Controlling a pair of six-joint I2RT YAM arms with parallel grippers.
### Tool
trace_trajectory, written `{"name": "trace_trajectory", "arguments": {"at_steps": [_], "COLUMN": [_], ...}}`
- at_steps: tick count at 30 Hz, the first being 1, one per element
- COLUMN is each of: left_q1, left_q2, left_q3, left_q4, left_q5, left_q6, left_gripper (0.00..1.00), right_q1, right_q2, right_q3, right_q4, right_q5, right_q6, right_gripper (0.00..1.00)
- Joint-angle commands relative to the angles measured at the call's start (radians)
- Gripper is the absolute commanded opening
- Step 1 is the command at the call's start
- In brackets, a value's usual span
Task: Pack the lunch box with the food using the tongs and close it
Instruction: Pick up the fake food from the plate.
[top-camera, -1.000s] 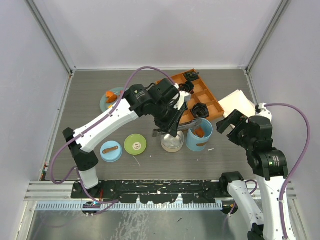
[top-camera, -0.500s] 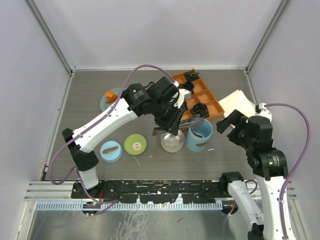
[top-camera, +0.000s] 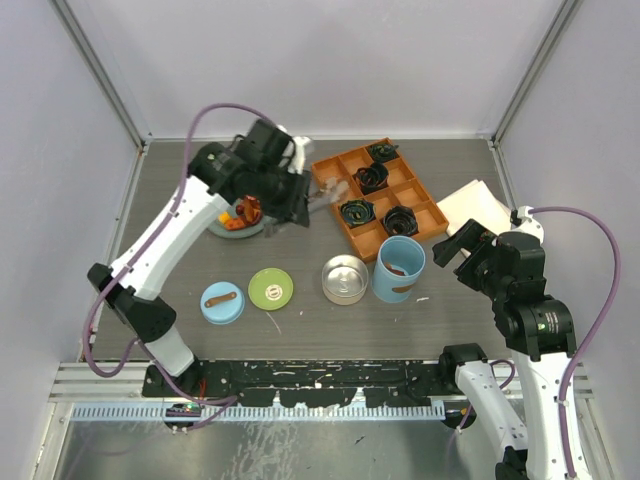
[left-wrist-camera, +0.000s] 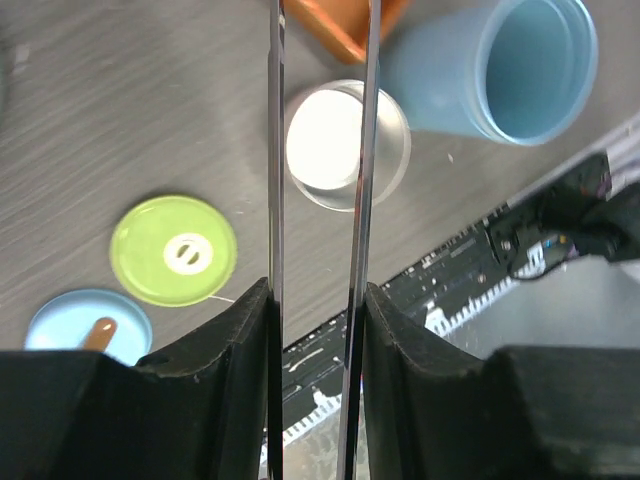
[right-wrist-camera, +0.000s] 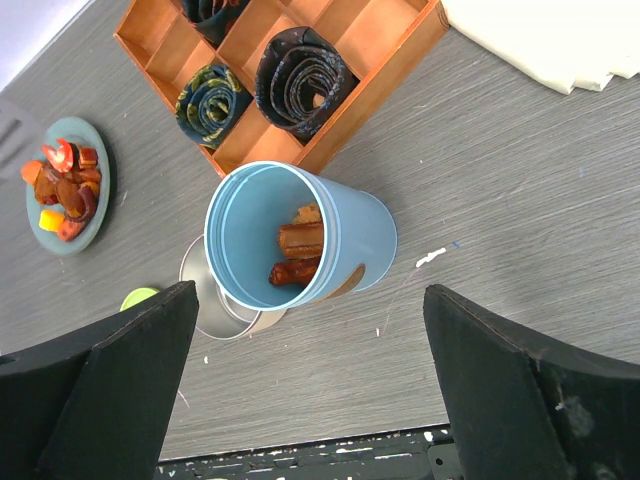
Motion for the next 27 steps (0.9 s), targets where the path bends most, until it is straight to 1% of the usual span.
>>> {"name": "trace_trajectory", "arguments": {"at_steps": [1, 8, 13, 20, 27], "left_q1": [0.182, 0.43, 0.55, 0.625, 0.651], "left_q2": [-0.087, -0.073, -0.03, 0.028, 0.093], "left_q3": [-0.063, -0.114, -0.126, -0.117, -0.103], "left_q4": [0.071, 0.103, 0.123, 0.13, 0.12], "left_q5": [0.056, 0.124, 0.142, 0.119, 0.061], "left_q6": [0.013, 0.026, 0.016, 0.004, 0.006], "left_gripper": [0.38, 0.38, 0.38, 0.39, 0.39], "right_q1": [-0.003, -0.003, -0.003, -0.003, -0.004], "right_q2": [0.004, 0.012, 0.011, 0.012, 0.021], "right_q3": [0.015, 0.02, 0.018, 0.019, 0.02], "right_q4": [0.032, 0.032, 0.032, 0.029, 0.031], "right_q5": [0.015, 0.013, 0.015, 0.021, 0.019], "right_q6": [0.011, 0.009, 0.01, 0.01, 0.009], "right_gripper": [1.0, 1.0, 1.0, 1.0, 1.0]}}
